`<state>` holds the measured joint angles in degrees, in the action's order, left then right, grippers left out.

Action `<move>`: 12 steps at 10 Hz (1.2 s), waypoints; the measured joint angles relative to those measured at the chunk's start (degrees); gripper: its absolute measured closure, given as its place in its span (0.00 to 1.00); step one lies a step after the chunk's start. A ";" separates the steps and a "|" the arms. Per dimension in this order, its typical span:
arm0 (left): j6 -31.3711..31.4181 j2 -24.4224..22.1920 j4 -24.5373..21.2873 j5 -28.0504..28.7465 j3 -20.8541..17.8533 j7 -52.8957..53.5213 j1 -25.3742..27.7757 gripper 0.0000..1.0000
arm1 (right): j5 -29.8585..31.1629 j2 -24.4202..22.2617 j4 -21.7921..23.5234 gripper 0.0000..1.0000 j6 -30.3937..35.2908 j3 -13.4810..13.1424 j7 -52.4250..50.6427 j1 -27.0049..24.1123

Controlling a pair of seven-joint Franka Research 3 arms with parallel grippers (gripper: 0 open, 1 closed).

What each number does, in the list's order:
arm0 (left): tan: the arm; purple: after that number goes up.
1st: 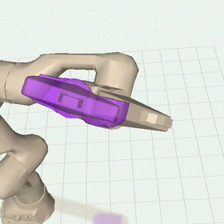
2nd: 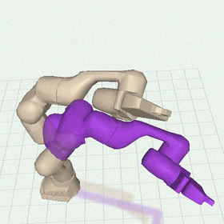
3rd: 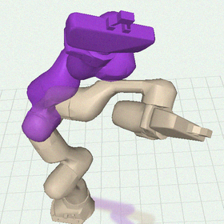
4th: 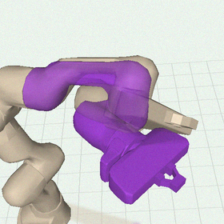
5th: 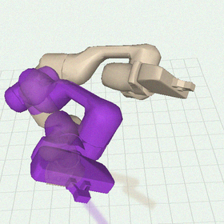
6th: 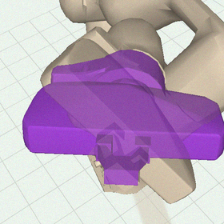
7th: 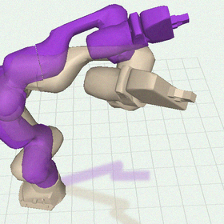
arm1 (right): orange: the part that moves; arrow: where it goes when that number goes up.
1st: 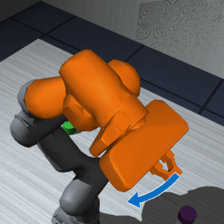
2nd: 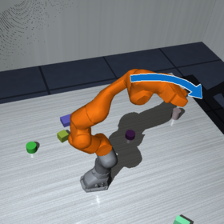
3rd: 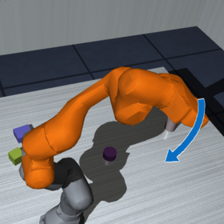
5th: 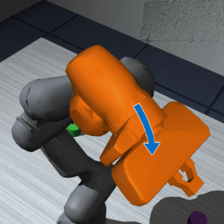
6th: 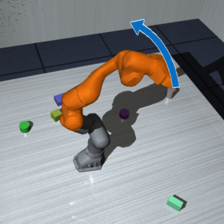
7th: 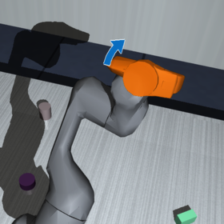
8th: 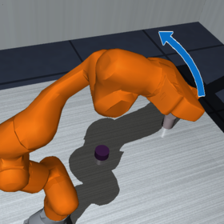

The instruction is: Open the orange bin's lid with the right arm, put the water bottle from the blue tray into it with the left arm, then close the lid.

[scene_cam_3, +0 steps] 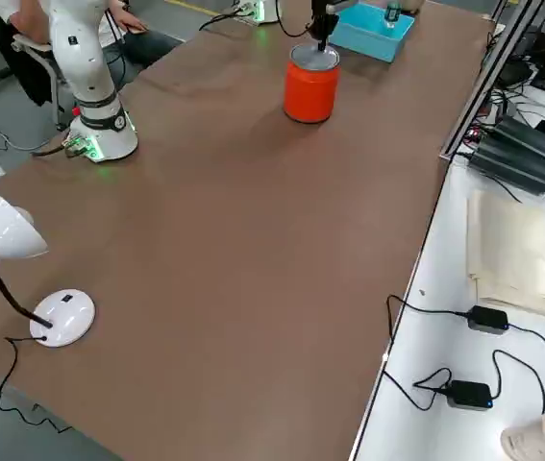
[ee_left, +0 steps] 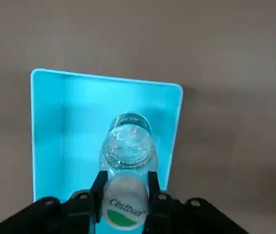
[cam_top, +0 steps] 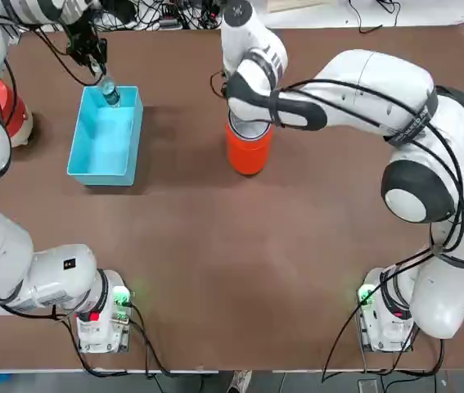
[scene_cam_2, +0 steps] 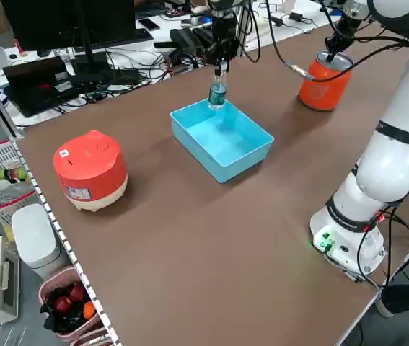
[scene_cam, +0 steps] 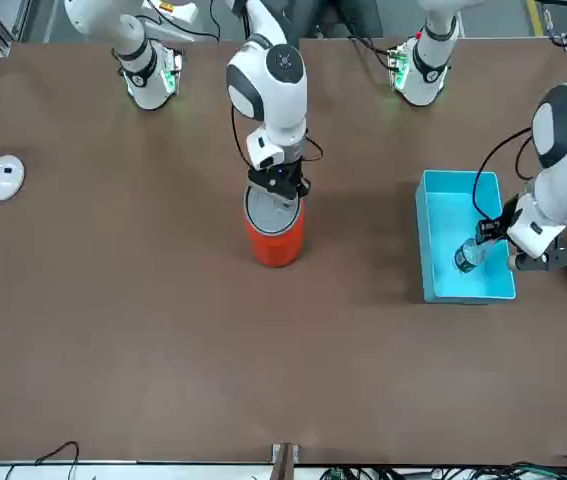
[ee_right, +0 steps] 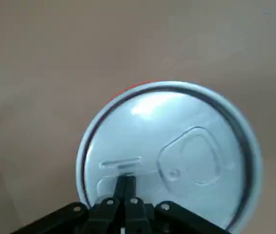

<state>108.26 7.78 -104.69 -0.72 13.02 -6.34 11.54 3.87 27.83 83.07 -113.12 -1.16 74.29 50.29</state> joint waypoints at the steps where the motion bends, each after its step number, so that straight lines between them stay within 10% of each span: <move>1: -3.89 -0.08 3.18 -0.77 0.34 -1.44 -0.12 0.63 | -1.53 -0.04 -2.92 0.99 3.68 -0.35 -2.01 -0.63; 12: -8.76 2.41 12.42 -1.22 20.17 -42.33 -5.16 0.63 | -2.32 -11.53 -7.51 0.99 26.31 -1.14 -27.78 -17.02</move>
<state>99.50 10.20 -92.27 -1.95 33.19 -48.68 6.38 1.54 16.30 75.56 -86.81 -2.30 46.50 33.26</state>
